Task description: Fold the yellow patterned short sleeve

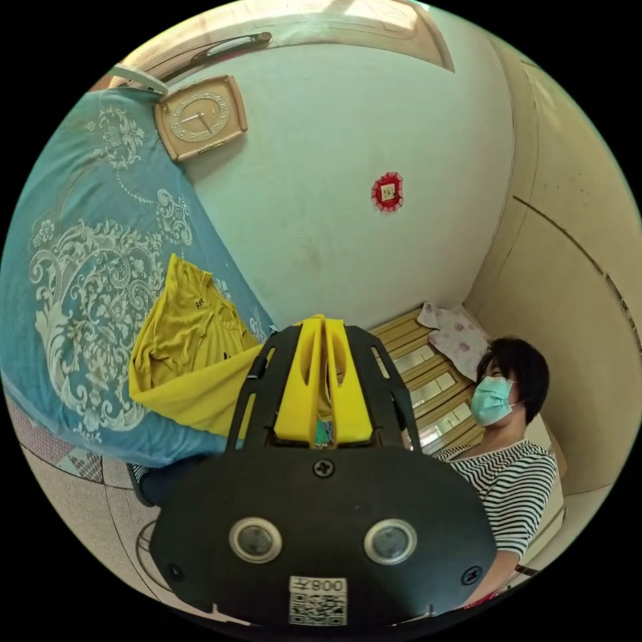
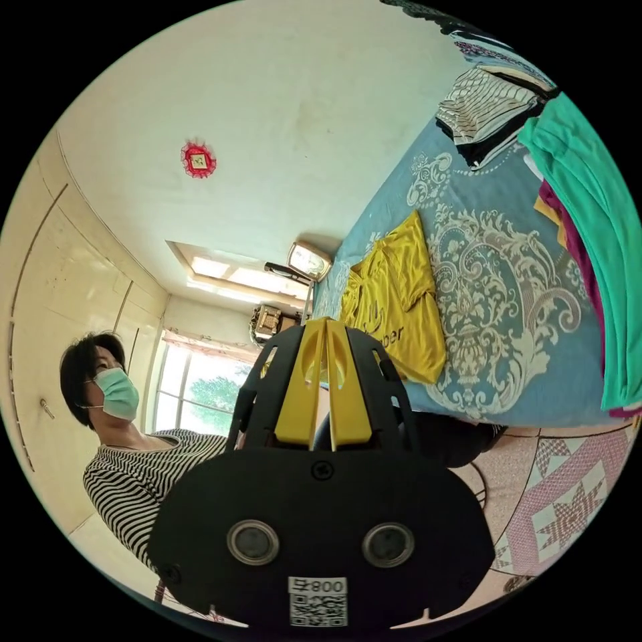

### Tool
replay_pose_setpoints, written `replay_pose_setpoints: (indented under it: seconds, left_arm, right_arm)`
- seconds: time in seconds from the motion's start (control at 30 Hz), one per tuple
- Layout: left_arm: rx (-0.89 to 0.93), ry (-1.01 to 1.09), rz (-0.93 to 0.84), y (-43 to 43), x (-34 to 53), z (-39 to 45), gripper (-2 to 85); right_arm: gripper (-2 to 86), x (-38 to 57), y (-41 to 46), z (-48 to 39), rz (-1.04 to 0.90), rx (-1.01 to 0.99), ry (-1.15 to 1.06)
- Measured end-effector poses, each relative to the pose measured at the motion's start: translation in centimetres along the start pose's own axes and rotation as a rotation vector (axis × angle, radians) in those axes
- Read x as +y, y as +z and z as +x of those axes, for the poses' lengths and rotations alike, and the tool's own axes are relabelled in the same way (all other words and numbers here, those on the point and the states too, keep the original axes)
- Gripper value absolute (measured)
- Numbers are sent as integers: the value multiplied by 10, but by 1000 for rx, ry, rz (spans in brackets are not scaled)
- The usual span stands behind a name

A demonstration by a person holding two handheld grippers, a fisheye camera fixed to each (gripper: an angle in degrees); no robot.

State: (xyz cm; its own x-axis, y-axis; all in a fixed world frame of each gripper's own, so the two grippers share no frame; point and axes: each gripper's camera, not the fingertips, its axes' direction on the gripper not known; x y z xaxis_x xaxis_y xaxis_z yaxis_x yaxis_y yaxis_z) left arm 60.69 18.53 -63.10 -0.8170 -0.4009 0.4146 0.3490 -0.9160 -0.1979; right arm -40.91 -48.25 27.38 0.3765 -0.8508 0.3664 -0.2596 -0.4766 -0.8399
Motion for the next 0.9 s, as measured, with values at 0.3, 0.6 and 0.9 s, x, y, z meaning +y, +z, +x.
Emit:
replay_pose_setpoints:
  seconds: [0.3, 0.6, 0.9]
  left_arm:
    - [-117, 16, -54, 158, -226, -100, 8]
    - [-278, -42, -102, 301, -415, -224, 8]
    - [-406, -126, -113, 414, -569, -326, 9]
  right_arm:
    - [1, -200, 121, 74, -70, 72, -14]
    - [1, -370, 252, 175, -163, 149, 18]
    - [1, -447, 349, 274, -204, 175, 116]
